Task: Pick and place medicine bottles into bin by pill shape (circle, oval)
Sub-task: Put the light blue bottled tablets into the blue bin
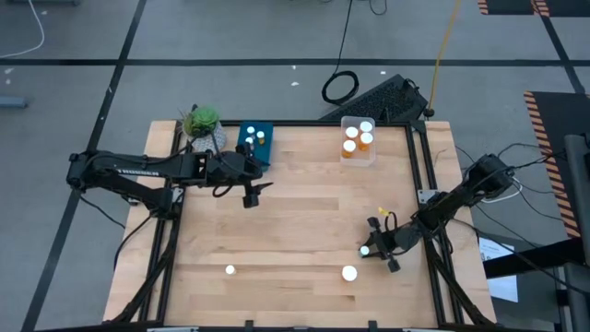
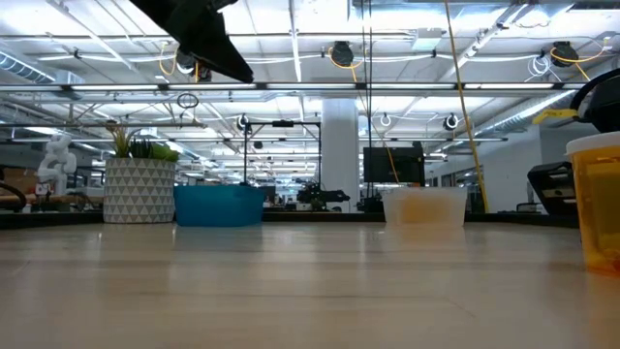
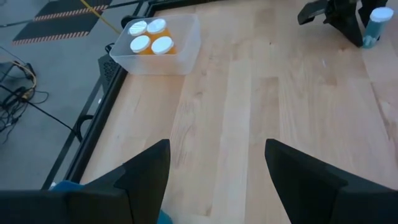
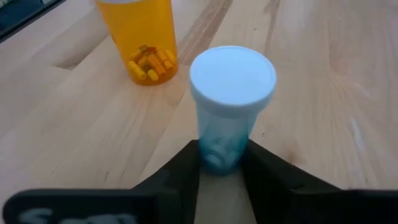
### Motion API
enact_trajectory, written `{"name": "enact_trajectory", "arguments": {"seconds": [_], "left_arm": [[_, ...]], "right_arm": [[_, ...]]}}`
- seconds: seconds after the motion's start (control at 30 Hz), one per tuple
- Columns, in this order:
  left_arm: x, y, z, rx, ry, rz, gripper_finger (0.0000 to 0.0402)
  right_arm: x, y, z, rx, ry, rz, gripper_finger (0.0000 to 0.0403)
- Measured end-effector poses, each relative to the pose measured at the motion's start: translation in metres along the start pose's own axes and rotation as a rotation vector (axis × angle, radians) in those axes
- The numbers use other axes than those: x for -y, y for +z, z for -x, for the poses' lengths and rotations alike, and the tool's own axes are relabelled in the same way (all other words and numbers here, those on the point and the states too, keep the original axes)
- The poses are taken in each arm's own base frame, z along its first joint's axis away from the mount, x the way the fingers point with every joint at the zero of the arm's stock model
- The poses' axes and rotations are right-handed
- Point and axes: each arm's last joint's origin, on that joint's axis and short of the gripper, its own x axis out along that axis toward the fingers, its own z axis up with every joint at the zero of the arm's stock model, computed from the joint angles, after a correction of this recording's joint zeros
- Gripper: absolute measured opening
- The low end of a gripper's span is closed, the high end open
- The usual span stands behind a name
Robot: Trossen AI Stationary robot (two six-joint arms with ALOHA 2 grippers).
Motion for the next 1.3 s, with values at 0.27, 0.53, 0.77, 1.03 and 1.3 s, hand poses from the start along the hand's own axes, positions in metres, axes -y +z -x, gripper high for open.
{"name": "enact_trajectory", "arguments": {"seconds": [0.27, 0.53, 0.77, 1.03, 1.3], "left_arm": [[0.000, 0.004, 0.000, 0.040, 0.004, 0.074, 0.0266], [0.009, 0.007, -0.012, 0.064, -0.033, 0.067, 0.0266], [0.020, 0.012, -0.026, 0.110, -0.140, 0.056, 0.0266], [0.032, 0.009, -0.037, 0.096, -0.252, 0.035, 0.0271], [0.048, 0.006, -0.063, 0.100, -0.337, 0.019, 0.0329]], "right_arm": [[0.003, 0.008, -0.003, 0.046, -0.033, -0.049, 0.0093], [0.016, 0.034, -0.018, 0.100, -0.115, -0.118, 0.0097], [0.040, 0.068, -0.037, 0.021, -0.194, -0.232, 0.0097], [0.071, 0.118, -0.046, -0.100, -0.325, -0.302, 0.0098], [0.095, 0.139, -0.043, -0.046, -0.385, -0.349, 0.0098]]}}
